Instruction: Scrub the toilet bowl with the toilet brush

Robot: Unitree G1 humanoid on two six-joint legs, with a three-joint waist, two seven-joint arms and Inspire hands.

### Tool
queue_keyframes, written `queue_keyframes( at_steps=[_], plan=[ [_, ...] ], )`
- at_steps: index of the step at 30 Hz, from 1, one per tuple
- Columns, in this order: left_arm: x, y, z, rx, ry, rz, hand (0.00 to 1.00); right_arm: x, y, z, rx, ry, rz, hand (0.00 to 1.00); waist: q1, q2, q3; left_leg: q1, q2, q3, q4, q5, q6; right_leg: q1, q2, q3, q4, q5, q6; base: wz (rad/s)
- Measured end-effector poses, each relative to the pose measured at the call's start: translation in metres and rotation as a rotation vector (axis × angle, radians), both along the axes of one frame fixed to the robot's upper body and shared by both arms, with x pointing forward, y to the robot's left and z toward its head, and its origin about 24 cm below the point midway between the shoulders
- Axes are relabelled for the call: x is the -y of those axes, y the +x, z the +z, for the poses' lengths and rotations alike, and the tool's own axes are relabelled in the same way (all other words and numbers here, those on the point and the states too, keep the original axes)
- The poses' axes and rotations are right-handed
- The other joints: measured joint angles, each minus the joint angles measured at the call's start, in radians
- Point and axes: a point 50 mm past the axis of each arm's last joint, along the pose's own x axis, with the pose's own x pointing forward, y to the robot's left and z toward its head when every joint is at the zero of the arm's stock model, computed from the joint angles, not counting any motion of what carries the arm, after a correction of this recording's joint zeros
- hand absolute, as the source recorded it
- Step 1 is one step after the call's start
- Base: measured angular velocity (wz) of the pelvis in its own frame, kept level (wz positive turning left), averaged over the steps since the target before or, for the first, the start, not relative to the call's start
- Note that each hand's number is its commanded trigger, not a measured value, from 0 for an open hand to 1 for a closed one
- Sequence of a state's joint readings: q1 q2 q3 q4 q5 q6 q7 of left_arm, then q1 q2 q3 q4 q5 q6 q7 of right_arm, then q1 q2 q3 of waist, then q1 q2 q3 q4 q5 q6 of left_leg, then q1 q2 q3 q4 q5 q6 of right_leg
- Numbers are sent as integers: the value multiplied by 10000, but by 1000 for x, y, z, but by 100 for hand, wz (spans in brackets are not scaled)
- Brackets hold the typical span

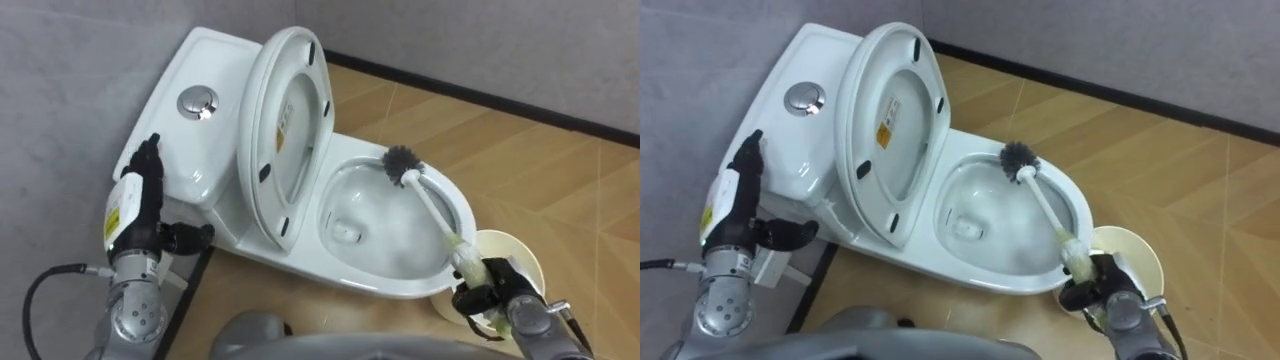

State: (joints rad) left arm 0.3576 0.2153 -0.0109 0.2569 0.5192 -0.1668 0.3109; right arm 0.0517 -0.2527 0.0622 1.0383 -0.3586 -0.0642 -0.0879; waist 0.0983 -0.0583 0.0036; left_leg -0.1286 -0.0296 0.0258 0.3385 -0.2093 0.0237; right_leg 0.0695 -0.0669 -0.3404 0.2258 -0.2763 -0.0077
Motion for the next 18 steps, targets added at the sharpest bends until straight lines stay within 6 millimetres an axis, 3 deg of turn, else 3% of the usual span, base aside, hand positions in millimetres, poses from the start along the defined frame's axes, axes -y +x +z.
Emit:
queue_keyframes(
  at_steps=[6, 9, 18],
  plan=[
    [-4, -2, -2, -329, 451, -289, 0, 7, 1, 3, 0, -190, 18, 100, -106, 14, -2, 7, -2, 6, -4, 1, -1, 7, 9, 84, 3, 2, -2, 0],
    [-5, -2, -5, -554, 825, -456, 0, 9, 0, 3, -98, -365, 240, 100, -109, -52, 40, 7, -8, 26, -4, 2, 2, -37, 10, 276, 51, 1, -3, -1],
    [-14, 17, -5, -658, 2707, -1102, 0, 20, 7, 11, -536, -1579, 2120, 100, -87, -203, 57, -244, 27, 67, 103, 10, 21, -362, 15, 387, 170, -5, -14, -2]
  ],
)
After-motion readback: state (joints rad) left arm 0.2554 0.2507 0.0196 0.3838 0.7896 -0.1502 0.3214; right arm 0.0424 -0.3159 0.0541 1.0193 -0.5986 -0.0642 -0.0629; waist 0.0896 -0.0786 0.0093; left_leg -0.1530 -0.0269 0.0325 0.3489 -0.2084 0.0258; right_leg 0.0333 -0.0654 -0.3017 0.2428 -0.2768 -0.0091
